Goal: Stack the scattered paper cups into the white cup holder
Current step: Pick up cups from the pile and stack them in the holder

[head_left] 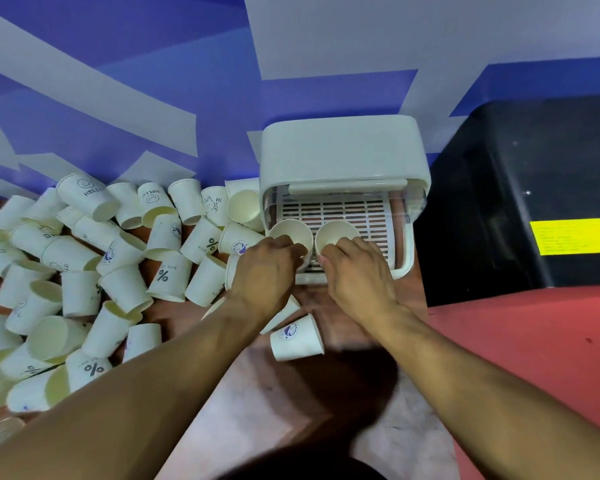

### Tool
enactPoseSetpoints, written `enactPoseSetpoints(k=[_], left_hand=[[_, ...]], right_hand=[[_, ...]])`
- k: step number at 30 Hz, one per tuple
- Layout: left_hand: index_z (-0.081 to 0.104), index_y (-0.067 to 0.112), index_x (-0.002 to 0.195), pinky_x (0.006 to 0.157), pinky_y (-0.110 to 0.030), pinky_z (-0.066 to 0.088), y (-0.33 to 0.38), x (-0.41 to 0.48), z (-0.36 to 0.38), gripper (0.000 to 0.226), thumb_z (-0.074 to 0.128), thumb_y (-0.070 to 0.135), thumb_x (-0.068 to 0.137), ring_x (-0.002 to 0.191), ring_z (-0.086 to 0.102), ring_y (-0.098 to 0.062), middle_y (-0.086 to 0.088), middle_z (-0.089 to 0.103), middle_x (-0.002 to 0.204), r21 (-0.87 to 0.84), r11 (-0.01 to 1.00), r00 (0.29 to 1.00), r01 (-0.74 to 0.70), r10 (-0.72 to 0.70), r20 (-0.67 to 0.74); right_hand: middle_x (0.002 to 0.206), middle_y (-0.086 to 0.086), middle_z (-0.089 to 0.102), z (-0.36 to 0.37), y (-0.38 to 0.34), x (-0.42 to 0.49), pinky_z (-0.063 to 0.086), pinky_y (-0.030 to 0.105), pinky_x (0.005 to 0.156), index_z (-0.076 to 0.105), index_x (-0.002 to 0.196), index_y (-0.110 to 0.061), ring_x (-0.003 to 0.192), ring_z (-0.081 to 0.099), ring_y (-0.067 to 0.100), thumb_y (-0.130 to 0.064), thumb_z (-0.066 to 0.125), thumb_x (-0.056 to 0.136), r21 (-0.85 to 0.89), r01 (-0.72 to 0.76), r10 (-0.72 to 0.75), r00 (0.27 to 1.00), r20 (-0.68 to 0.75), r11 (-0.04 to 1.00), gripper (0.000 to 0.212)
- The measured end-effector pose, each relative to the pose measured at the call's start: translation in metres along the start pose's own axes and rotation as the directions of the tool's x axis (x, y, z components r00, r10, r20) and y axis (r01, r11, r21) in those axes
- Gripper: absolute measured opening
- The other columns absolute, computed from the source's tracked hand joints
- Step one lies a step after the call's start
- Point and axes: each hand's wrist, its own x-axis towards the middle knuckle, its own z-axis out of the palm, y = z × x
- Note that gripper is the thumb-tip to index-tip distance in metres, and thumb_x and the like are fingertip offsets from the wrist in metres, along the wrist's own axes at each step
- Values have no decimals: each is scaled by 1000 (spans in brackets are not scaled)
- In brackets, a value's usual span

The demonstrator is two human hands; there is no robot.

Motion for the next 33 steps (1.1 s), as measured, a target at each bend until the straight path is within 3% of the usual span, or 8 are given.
enactPoseSetpoints(k=[4, 8, 13, 20, 28, 33], left_hand=[[74, 27, 86, 48, -23, 32, 1, 2, -1, 22, 77, 12, 70, 68, 63, -23, 5, 64, 77, 19, 1000, 1000, 5, -5, 20], [72, 26, 98, 56, -26, 31, 1, 2, -3, 19, 68, 14, 83, 78, 64, -25, 2, 66, 90, -15, 1000, 1000, 17, -17, 22], [67, 19, 114, 71, -35, 50, 1, -3, -22, 22, 57, 21, 95, 91, 64, -29, -5, 66, 106, -36, 999, 1000, 8, -8, 6], [65, 20, 118, 77, -37, 52, -22, -43, -54, 29, 65, 29, 90, 97, 63, -27, -3, 67, 107, -90, 991, 986, 102, -113, -121], [66, 18, 113, 74, -39, 50, -81, -118, -95, 27, 63, 34, 90, 96, 61, -29, -5, 65, 104, -91, 954, 942, 285, -297, -159], [66, 20, 116, 74, -34, 48, -136, -162, -113, 29, 63, 33, 90, 95, 63, -29, -5, 67, 106, -127, 894, 873, 430, -447, -195]], right_hand=[[74, 4, 60, 4, 2, 2, 43, 35, 69, 67, 81, -13, 71, 55, 27, -20, 62, 87, 21, -28, 28, 1000, -2, 999, 11], [72, 3, 59, 5, -1, 2, 43, 35, 68, 67, 78, -14, 69, 55, 27, -20, 61, 87, 36, -47, 47, 999, 15, 998, 12], [86, 7, 62, -7, -10, 4, 48, 38, 73, 67, 90, -10, 80, 56, 30, -23, 64, 85, 63, -62, 64, 998, -16, 996, 14], [87, 4, 61, -32, -60, 0, 48, 36, 74, 66, 90, -12, 84, 54, 26, -26, 66, 80, 83, 57, -44, 988, -151, 995, 18], [90, 4, 62, -31, -143, -1, 48, 36, 72, 66, 97, -12, 86, 55, 27, -24, 66, 80, 154, 244, -225, 966, -129, 958, 21], [96, 4, 62, -20, -204, 14, 46, 35, 73, 64, 102, -13, 89, 55, 26, -25, 65, 82, 162, 336, -327, 942, -82, 928, 24]])
